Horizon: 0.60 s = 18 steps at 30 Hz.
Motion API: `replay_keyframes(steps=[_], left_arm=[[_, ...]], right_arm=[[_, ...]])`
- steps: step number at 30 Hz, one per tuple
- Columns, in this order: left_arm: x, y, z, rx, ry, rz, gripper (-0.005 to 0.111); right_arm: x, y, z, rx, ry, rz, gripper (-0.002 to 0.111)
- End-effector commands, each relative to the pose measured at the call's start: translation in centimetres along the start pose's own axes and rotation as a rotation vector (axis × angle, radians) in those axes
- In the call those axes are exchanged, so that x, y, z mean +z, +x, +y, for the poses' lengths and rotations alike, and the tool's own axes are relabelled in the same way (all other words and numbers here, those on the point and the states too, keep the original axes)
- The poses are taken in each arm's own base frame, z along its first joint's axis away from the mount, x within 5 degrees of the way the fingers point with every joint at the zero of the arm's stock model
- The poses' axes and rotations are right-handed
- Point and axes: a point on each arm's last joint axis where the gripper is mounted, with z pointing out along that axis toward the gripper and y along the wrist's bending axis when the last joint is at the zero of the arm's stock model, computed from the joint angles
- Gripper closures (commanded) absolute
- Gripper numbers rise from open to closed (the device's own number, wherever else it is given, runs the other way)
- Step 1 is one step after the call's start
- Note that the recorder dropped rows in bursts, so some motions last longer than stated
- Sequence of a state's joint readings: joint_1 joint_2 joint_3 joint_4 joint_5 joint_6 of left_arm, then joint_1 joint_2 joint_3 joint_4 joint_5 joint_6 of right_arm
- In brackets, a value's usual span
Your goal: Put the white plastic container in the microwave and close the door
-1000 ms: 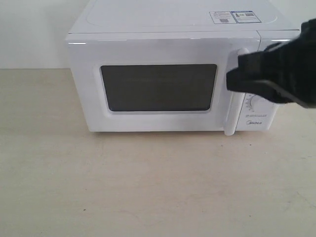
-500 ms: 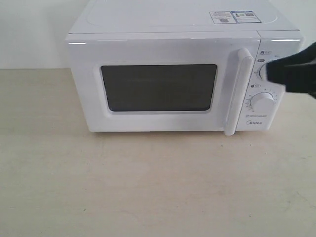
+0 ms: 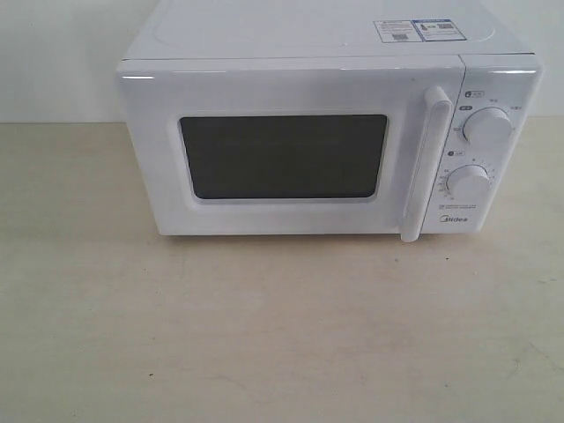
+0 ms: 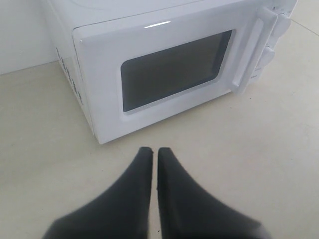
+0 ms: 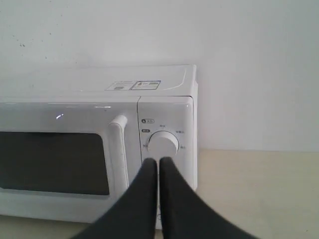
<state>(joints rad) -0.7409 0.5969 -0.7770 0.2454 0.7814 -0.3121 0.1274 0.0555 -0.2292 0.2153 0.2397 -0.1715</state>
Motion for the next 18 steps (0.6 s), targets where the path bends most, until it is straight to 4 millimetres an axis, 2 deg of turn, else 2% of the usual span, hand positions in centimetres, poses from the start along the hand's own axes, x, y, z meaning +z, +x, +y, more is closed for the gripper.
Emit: replay_keyframes(steps=[1,5,7,18], left_arm=[[-0.2,0.0,0.1,-0.010,-0.002,-0.010,0.102],[-0.2,0.0,0.1,-0.010,-0.002,-0.010,0.102],[-0.2,0.0,0.1,-0.010,-0.002,-0.010,0.102],[-0.2,0.0,0.1,-0.010,-0.002,-0.010,0.102]], right_arm=[[0.3,2.8,-0.4,-0.012,0.043,-0.034,0.108],[0.8,5.5,-1.0,0.001,0.098,-0.031,0.108],[0.7,5.1,-1.1,0.011,0.109,-0.071,0.108],[0.8,5.5,-1.0,0.140,0.098,-0.033,0.108]])
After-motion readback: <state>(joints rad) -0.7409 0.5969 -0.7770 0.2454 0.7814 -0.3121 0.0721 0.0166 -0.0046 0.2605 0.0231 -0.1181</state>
